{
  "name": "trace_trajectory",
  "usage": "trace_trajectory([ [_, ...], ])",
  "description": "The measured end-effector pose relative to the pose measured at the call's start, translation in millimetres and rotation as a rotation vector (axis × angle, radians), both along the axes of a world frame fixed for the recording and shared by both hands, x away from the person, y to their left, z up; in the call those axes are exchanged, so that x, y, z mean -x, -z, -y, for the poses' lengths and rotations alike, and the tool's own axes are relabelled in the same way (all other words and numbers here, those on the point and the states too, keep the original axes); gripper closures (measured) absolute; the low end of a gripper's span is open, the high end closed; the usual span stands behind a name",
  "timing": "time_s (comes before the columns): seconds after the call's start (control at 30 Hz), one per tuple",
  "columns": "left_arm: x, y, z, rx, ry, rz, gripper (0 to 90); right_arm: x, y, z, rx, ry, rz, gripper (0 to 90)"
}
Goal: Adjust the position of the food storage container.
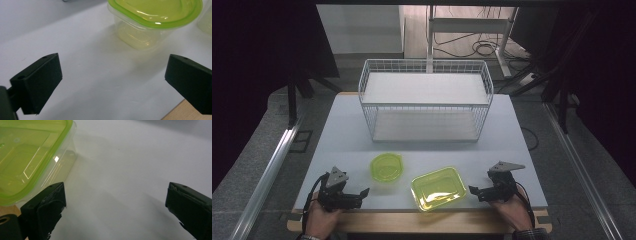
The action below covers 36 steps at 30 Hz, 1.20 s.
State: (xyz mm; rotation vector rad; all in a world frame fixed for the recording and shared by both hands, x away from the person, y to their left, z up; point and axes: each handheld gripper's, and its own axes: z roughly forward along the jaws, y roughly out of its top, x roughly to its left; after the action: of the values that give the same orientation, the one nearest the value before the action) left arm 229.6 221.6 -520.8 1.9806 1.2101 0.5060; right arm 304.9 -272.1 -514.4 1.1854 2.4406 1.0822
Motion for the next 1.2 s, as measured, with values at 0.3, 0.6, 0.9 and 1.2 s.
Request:
trace_trajectory([
  [0.3,0.4,-2.0,3.3,0.016,0.031,-0.004,5.3,-0.3,-4.3,1.1,-0.007,0.010,0.003,7.1],
  [0.6,1.0,-4.7,3.1,0.007,0.042,-0.017,15.2,0.3,-4.2,-0.8,-0.009,0.007,0.002,9.3],
  [0.9,9.0,-22.2,5.1,0.055,0.125,0.031,39.5,0.9,-4.4,-2.0,-0.007,0.003,0.004,10.0],
  [1.2,2.9,-44.4,36.9,0.085,0.252,0.021,74.1,-1.4,-3.3,1.0,-0.023,0.003,0.014,10.0],
])
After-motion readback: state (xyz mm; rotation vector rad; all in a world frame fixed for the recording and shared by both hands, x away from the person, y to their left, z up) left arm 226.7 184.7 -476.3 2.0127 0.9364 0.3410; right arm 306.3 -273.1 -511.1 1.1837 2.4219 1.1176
